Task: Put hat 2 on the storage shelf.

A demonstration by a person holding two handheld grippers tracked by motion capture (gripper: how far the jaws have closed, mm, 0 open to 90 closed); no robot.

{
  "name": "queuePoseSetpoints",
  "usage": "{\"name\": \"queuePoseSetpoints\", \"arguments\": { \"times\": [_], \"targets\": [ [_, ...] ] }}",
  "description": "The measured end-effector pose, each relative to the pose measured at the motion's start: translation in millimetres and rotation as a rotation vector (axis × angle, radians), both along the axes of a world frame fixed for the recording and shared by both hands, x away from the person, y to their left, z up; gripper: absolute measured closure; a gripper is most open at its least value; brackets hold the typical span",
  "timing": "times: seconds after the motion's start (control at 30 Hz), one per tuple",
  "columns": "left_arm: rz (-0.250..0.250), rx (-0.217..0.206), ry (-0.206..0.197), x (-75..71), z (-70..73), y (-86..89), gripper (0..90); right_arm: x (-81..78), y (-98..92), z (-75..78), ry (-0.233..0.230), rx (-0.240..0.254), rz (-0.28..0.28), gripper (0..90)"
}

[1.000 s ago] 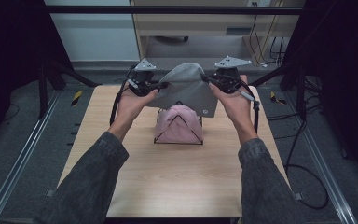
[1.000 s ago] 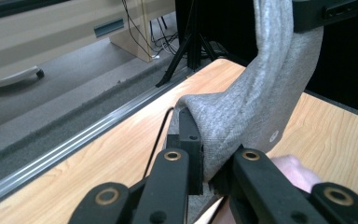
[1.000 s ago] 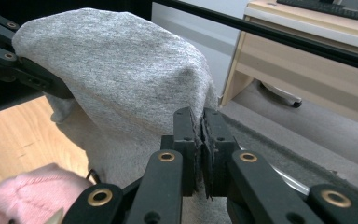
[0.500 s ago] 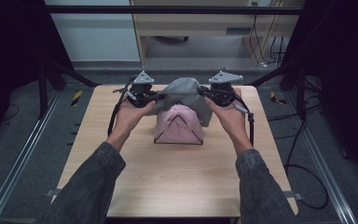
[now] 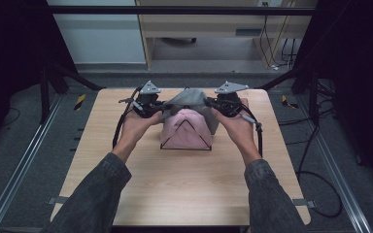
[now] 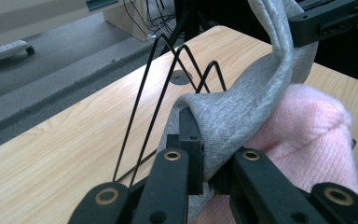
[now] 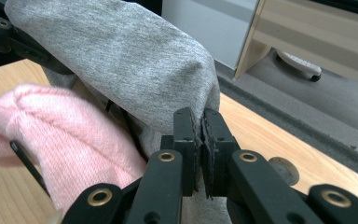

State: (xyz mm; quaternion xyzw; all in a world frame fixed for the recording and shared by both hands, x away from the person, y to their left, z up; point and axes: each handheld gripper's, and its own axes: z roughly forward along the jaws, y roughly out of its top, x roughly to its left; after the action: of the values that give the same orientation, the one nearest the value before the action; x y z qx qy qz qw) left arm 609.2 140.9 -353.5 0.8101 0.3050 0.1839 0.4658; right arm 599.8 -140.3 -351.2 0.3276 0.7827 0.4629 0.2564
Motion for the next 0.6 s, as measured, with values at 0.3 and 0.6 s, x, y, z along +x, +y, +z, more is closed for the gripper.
{"name": "queuePoseSetpoints", "arguments": {
  "times": [0.3,0.6],
  "targets": [
    [-0.007,-0.014,0.018,-1.0,-7.6,2.5,86.4,0.9,0.9,-10.7,0.023,0.011,0.003,85.9],
    [-0.003,-0.019,0.028,-0.7,-14.3,4.2,86.4,0.1,3.3,-16.3,0.032,0.008,0.007,85.9]
  ]
}}
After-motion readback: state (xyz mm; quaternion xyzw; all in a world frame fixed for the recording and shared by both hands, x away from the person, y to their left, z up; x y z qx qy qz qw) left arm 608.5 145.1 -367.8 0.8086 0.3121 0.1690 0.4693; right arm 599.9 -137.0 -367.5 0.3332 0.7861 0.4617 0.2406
